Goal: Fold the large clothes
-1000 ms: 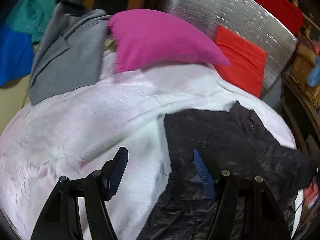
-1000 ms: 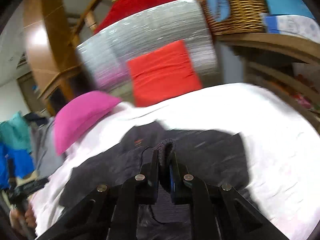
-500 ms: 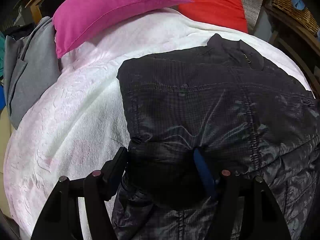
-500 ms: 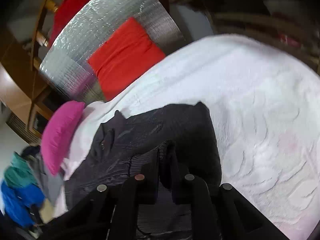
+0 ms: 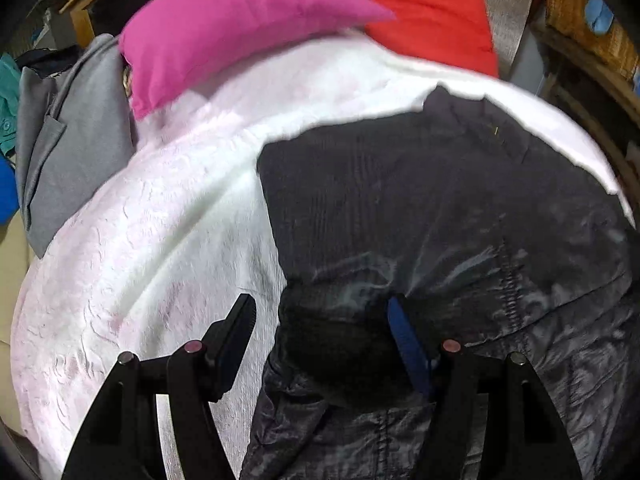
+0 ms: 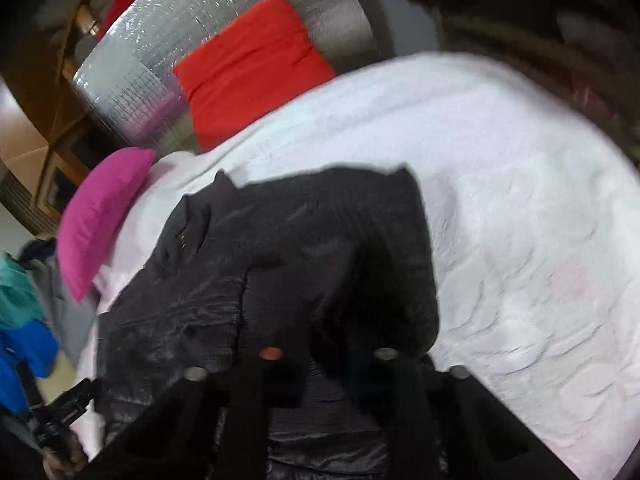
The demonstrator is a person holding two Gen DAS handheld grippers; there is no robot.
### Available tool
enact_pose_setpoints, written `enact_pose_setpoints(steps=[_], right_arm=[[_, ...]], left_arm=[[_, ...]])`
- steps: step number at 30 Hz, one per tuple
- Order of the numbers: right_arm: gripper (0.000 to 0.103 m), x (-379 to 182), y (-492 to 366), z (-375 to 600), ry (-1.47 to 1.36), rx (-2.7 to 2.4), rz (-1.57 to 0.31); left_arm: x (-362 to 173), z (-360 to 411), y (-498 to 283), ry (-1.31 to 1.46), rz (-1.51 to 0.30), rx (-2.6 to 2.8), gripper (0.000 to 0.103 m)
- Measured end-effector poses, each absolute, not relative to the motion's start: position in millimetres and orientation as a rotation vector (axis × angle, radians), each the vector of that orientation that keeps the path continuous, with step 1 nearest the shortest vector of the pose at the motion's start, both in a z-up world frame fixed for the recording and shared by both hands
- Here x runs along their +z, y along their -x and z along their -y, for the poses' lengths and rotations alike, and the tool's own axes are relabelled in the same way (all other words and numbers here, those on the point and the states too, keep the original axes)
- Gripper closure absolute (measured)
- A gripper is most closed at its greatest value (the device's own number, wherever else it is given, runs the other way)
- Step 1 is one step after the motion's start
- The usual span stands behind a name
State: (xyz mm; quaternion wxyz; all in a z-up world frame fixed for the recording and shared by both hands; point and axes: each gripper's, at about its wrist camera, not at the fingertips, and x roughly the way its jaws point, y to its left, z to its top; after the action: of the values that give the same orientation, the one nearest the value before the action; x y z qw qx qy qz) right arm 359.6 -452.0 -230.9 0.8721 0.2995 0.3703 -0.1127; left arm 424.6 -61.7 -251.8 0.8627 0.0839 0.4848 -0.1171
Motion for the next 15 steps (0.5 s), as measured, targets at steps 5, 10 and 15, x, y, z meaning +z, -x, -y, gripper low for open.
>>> enact_pose_setpoints(steps=[5, 10, 15], right_arm=[[0.092, -217, -350, 460, -0.570, -0.358, -0.688], [0.092, -263, -359, 481, -0.698, -0.329, -0.841], [0.071, -226, -336, 490, -0.765, -0.258, -0.660]], left_arm=[[-250, 75, -420, -0.221, -1.002, -0.281, 0.034], [-250, 78, -420, -0.259, -1.009, -0.279, 0.034], [-213, 56, -417, -0.148, -0.903, -0.292, 0.034]])
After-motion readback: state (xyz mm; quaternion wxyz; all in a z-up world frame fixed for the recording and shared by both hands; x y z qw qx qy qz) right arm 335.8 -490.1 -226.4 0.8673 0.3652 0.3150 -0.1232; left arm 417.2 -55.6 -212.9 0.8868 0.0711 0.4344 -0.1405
